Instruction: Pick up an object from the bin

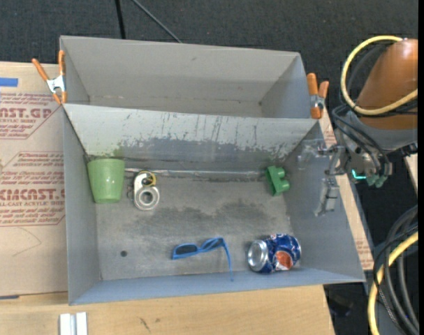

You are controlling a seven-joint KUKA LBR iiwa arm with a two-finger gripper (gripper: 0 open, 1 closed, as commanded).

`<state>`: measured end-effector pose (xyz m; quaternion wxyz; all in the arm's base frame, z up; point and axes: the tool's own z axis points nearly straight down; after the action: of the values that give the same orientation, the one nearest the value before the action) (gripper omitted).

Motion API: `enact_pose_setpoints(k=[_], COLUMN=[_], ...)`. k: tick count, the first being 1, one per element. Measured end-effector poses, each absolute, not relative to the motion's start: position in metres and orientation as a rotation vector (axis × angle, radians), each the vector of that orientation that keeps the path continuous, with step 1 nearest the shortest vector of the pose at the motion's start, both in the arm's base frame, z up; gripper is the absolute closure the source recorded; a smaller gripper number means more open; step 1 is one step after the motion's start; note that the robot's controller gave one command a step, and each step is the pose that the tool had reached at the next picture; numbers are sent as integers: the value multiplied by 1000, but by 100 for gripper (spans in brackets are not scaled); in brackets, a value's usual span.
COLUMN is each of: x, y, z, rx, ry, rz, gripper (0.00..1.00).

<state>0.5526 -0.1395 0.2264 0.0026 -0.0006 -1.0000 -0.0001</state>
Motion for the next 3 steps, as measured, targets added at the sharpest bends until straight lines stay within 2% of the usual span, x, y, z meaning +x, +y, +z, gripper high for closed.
enact_pose_setpoints(k=[1,2,3], x=[503,485,486], y=[-145,-119,-119], z=[84,73,73], rx=[-196,-197,-197], ry=[-3132,-3135,-3138], rz=[-1,-2,1], gripper=[0,0,100])
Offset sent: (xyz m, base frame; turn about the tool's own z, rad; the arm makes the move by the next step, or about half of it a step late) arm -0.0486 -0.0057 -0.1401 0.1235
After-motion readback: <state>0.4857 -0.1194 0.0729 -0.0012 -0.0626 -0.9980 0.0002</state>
